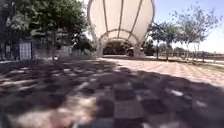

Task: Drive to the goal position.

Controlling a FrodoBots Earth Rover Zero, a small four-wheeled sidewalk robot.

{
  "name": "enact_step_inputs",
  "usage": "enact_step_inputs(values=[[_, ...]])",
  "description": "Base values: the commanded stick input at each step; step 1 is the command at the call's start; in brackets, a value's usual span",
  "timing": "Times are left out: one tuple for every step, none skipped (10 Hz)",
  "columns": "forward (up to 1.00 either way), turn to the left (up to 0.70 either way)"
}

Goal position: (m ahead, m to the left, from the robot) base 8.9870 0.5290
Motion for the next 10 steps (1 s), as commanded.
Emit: enact_step_inputs(values=[[1.0, 0.0], [1.0, 0.0], [1.0, 0.0], [1.0, 0.0], [1.0, 0.0], [1.0, 0.0], [1.0, 0.0], [1.0, 0.0], [1.0, 0.0], [1.0, 0.0]])
